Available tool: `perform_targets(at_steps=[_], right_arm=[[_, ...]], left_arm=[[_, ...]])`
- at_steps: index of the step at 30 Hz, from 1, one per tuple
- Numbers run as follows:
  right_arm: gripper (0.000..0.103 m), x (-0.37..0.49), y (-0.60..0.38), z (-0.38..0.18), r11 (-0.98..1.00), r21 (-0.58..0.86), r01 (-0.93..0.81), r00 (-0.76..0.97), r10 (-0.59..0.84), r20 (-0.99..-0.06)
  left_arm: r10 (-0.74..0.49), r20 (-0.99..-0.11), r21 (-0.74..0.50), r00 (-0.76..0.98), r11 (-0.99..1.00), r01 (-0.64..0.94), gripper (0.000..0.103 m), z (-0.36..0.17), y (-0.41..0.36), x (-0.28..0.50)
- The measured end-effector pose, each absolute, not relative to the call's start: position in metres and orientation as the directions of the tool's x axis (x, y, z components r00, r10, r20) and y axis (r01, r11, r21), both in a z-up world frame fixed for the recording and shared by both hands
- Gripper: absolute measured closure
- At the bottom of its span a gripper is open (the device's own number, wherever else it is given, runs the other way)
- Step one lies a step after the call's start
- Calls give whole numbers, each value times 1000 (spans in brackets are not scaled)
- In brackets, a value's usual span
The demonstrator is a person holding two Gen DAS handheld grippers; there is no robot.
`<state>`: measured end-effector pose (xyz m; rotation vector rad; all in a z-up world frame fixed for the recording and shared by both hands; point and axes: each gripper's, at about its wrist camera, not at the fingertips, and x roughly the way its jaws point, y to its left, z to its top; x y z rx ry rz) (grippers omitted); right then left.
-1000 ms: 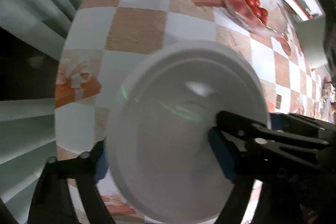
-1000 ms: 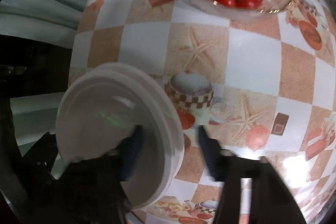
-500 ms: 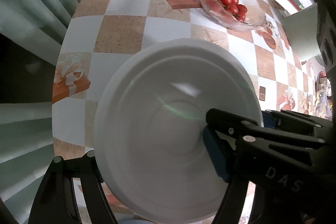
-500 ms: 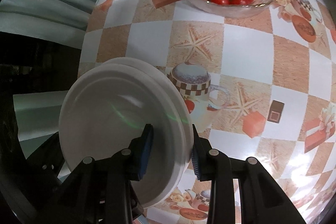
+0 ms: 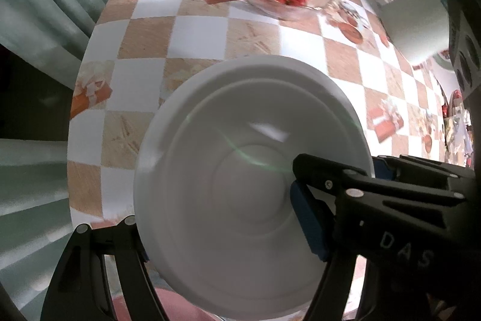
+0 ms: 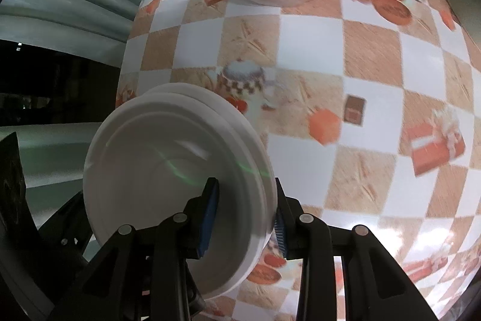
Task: Organize plates and bowls
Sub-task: 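Carry the white plate stack with both grippers toward the pink plate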
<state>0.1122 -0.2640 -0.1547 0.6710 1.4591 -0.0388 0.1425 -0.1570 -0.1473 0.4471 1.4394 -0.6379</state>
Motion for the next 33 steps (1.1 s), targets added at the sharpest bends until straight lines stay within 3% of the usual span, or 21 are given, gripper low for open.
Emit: perform_targets(at_steps=[20,33], right_arm=[[65,-7,-290,-103,867,391,311,147,362,-920],[65,-30,-251,-80,889,388,245,152,360,-921]], left_arm=[[-129,-990,-70,57,799,597,26,-97,-164,19],[-145,-985,-68,98,834,547,26,-80,-120,-4]])
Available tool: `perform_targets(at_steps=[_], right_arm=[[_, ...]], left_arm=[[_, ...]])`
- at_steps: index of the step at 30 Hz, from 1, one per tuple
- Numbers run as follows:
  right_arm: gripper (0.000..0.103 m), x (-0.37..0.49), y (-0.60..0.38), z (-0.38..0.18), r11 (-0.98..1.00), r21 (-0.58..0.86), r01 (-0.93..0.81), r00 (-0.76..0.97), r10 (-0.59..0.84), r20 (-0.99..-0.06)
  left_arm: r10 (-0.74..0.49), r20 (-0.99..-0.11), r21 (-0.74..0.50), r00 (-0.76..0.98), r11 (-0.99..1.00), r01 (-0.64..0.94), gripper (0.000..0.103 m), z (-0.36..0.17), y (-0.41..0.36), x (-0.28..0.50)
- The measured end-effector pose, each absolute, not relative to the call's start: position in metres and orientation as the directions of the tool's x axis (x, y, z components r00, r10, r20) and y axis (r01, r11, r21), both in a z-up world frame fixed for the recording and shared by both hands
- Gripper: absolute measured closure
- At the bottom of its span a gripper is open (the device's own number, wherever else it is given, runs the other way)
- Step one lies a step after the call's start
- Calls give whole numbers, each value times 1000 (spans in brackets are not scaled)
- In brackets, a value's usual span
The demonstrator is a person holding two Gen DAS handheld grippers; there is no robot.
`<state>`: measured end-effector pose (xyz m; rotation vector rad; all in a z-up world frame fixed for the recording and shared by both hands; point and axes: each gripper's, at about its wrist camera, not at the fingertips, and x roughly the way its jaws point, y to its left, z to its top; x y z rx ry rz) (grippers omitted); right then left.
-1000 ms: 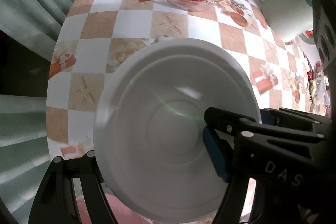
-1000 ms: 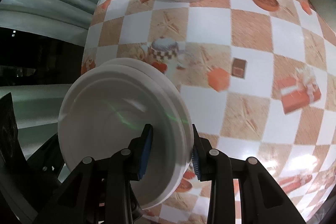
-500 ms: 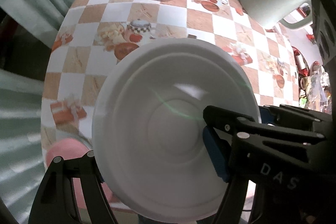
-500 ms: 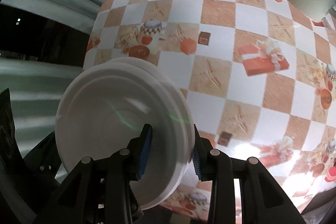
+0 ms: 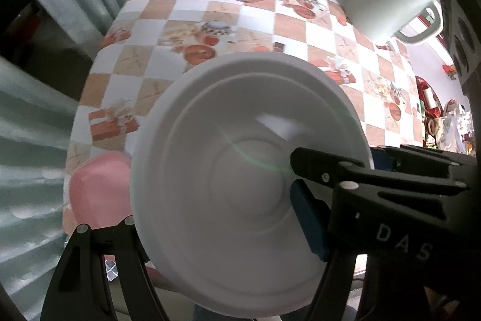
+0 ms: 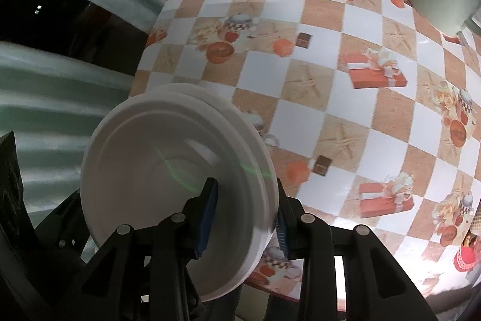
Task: Organize plates and bowls
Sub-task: 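Carry the white plate stack with both grippers toward the pink plate, then lower the stack onto the pink plate and open both grippers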
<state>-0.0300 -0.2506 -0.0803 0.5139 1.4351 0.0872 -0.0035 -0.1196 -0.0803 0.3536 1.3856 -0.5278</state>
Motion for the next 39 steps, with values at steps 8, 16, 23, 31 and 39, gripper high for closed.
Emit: perform_targets(at_steps=[8,16,23,31,39], right_arm=[[65,-17,-157,-94,895,403,189,124,385,-914],[65,5,-85,-116,906,407,114,71,401,-913],[65,18,-64,-134,923,375,86,38,373,-927],[33,18,-59,-147,945,320,62,12,320,-947],[13,9,-73,-122,964,256,69,77,251,-965]], left_arm=[[-107,-988,-43,110,883,467,26,-91,-30,17],[-79,-992,-36,101,929,369,26,-114,40,39],[-83,-992,-47,93,938,343,25,-133,55,45],[-40,-992,3,118,940,341,21,-146,60,42],[-45,-978,25,202,943,331,8,-132,77,44]])
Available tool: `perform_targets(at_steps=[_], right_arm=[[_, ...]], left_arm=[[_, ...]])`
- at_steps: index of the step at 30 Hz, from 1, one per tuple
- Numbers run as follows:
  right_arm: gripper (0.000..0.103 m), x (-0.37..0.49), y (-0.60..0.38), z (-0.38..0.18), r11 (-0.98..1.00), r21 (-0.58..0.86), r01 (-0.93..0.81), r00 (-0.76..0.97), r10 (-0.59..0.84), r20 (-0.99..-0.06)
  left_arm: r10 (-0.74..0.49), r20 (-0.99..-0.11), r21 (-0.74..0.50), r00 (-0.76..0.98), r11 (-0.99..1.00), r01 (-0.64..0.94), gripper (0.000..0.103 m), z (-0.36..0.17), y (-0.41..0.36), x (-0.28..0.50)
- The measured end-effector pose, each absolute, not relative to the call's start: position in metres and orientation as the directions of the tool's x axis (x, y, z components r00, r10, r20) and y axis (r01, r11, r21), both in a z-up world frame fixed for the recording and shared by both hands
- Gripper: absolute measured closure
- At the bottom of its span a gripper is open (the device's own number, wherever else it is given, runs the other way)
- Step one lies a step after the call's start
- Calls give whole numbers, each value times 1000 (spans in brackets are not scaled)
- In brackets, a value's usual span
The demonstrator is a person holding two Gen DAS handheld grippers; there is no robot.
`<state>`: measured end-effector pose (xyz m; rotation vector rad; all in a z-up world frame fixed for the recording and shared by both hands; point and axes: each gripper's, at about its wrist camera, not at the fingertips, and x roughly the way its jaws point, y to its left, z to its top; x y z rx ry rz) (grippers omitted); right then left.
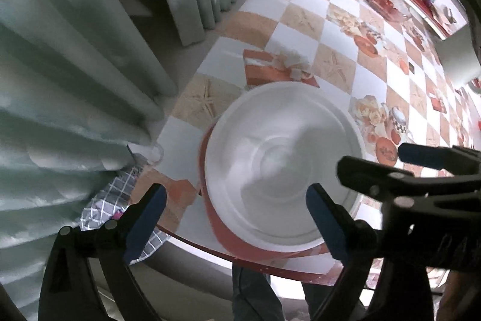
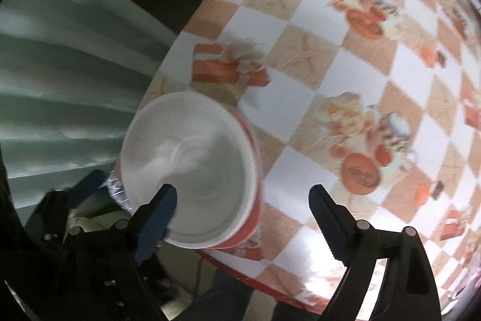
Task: Organize plates and bowls
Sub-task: 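Lower the stack onto the pink plate and open both grippers, then withdraw both open grippers from the stacked plates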
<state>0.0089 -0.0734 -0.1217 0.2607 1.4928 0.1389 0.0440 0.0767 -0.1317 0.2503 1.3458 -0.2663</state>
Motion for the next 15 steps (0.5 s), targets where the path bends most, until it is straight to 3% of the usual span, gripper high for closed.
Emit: perform_targets(at_steps=[4,6,15], right_arm=[[12,0,-78,-108,978,204,44,115,198,-973],[0,-3,-78,-103,984,176,29,127,171,-977],[0,-9,-74,-94,992,126,5,146,124,-982]], left_arm=[[2,-971,86,238,937,340,8,-123,78,42],[-17,-977,58,213,938,342,8,-120,82,43],[-28,-982,45,185,924,380,7,-111,87,32]])
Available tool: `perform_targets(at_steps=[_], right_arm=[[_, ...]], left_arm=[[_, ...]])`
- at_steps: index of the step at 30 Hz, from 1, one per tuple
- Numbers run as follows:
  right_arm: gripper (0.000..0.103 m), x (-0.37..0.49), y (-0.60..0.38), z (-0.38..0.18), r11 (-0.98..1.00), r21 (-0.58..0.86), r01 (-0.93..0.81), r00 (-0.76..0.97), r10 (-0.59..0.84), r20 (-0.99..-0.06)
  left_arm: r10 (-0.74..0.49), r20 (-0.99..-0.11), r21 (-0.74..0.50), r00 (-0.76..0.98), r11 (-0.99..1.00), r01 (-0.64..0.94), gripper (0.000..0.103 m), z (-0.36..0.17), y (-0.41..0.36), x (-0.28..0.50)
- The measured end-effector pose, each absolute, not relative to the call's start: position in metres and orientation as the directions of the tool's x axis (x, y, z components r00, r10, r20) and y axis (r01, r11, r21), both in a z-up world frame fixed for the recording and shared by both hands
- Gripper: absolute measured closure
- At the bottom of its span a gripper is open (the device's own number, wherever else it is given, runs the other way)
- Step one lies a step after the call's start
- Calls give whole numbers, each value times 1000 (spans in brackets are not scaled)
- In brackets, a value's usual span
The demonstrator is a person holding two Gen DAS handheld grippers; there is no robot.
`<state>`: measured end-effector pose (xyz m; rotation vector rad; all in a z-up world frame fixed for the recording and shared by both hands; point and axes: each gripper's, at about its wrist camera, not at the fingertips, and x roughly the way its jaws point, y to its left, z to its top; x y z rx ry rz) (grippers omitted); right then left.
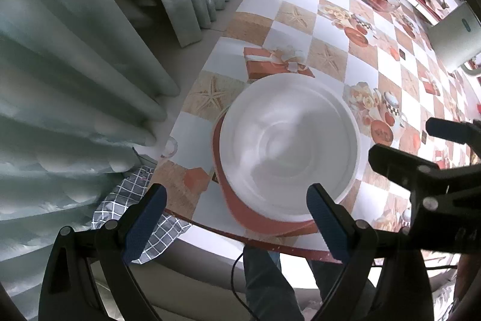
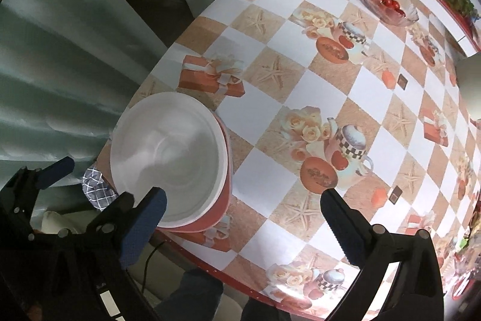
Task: Organize plates and bowls
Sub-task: 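Withdraw both open grippers from the stacked plates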
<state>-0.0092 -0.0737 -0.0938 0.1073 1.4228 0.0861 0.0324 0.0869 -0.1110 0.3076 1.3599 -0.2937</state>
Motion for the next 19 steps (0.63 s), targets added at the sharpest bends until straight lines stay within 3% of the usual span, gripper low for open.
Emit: perform_targets(at_steps=[15,19], right_arm=[[0,-12,-67,-91,990,141,-4,135,140,-981],[0,-11,-65,-94,989,145,-9,128,145,-981]], left_arm=[[17,-983,89,183,916,392,7,-112,94,22],[-36,-966,74,257,912,404,7,-103,95,17]])
